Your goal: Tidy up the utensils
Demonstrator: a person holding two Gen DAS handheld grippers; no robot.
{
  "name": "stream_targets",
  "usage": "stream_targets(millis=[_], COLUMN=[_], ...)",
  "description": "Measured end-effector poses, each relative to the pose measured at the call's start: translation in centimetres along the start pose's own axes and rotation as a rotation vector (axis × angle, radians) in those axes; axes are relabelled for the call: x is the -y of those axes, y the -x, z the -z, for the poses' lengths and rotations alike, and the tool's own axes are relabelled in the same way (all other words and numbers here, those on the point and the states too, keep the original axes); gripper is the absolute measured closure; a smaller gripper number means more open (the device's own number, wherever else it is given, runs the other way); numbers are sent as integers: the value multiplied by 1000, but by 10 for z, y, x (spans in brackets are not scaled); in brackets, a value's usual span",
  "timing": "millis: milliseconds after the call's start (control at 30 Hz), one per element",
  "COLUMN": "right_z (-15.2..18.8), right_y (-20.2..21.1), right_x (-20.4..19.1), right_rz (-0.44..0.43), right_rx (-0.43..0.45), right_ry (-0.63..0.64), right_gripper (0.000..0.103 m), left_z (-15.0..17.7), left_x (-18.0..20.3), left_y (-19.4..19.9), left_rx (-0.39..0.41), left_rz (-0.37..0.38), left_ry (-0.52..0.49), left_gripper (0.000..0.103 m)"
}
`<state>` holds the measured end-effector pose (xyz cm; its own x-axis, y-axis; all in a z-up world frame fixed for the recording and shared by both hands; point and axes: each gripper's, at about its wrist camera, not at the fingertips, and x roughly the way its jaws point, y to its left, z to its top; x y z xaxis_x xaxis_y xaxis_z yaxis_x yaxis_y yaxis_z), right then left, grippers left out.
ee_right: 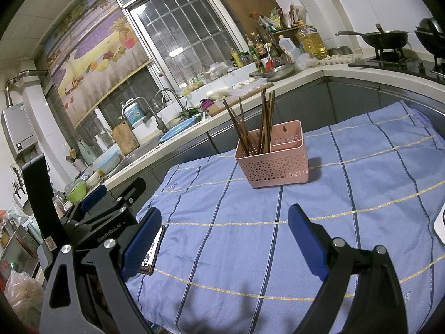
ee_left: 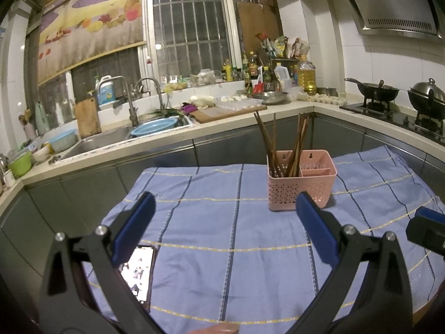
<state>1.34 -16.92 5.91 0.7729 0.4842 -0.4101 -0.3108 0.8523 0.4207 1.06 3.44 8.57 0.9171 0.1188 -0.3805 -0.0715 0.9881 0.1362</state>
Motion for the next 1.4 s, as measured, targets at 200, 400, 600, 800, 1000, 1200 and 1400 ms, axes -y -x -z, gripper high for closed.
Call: stream_targets(millis=[200, 400, 600, 800, 1000, 1200, 1400], right_z=[1, 1, 3, 3, 2, 2, 3], right_y=[0, 0, 0, 0, 1, 1, 1], right_x=[-2, -2, -5, -6, -4, -3, -4], right_rz=[-1, -1, 0, -1, 0, 0, -1], right_rx=[0, 1, 2, 2, 3, 2, 4], right_ry=[1, 2, 3, 3, 1, 1, -1], right_gripper=[12, 12, 12, 12, 12, 12, 12], left_z=[0, -3, -2, -2, -3, -2, -2], left_x=[1, 1, 2, 3, 3, 4, 4], left_y=[0, 2, 2, 2, 2, 2, 3], left_rx=[1, 6, 4, 7, 8, 9, 9], left_rz=[0, -1, -1, -2, -3, -4, -4], left_ry=[-1, -4, -2, -3, -4, -4, -6], left_gripper=[6, 6, 6, 6, 6, 6, 6])
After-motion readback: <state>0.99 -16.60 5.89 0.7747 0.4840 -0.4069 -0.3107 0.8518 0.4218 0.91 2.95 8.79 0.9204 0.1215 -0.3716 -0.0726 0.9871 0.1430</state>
